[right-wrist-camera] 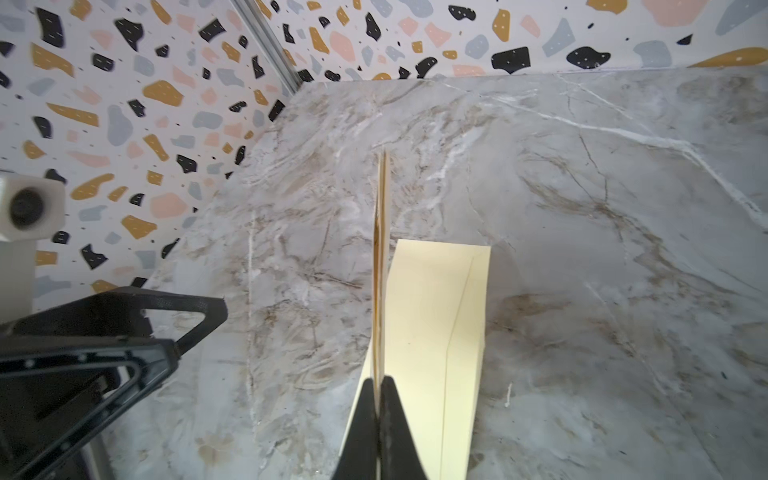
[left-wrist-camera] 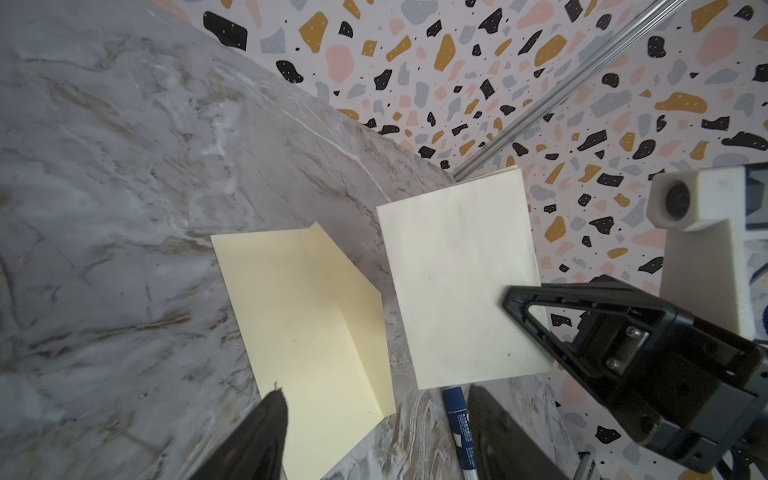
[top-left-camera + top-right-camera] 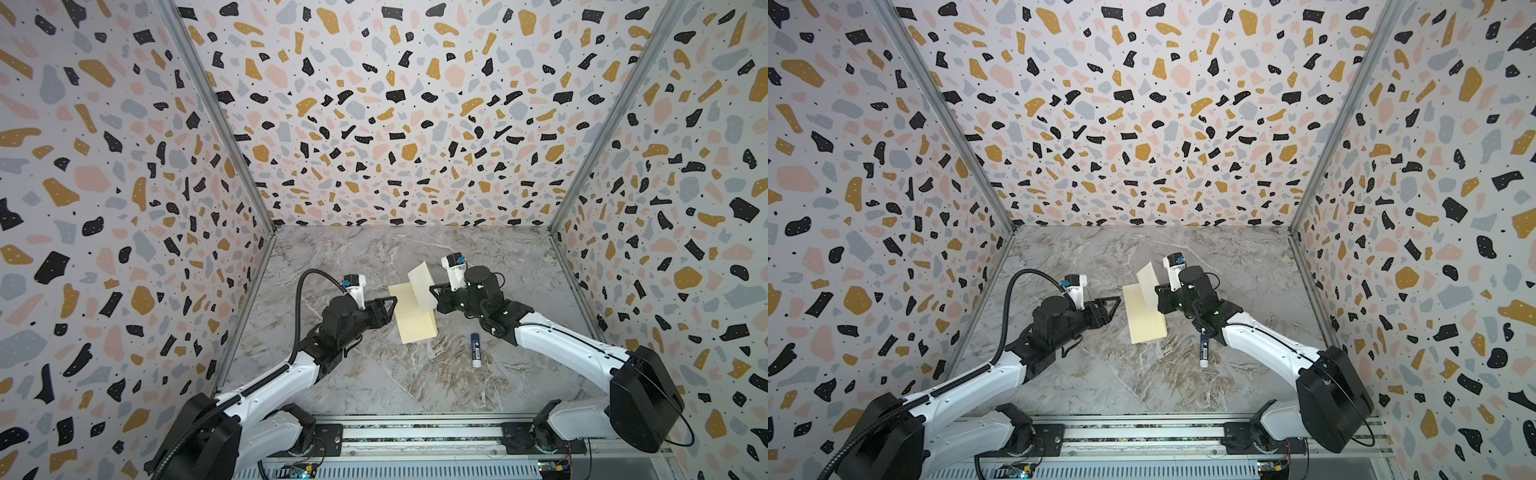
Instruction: Place the letter into the envelope and seal it
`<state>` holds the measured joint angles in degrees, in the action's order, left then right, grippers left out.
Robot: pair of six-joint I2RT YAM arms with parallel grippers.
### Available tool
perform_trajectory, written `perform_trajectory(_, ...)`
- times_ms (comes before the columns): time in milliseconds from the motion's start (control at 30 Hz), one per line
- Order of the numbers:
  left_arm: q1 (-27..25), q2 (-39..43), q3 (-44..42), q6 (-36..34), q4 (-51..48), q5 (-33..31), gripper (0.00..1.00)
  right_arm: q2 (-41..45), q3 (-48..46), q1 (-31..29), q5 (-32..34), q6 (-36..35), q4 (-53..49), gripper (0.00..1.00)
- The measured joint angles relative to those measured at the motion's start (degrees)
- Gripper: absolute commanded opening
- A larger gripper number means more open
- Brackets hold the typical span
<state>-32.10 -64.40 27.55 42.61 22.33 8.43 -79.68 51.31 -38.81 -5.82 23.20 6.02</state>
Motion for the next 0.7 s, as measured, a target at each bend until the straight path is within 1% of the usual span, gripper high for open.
perform_trajectory(200,-1.4,-5.4,-0.1,0.0,1.1,-0.3,0.71,-5.5,3.8,0.8,4.0,-2.7,-3.5,0.0)
perform_trajectory(467,-2.3,-12.0,-0.1,0.0,4.0,-0.4,0.71,-10.4,6.2,3.0,4.9,-3.3,-5.4,0.0)
perform_trajectory(700,-2.8,-17.1,0.2,0.0,5.3,0.1,0.68,-15.4,9.3,3.6,5.1,-3.7,-6.7,0.0)
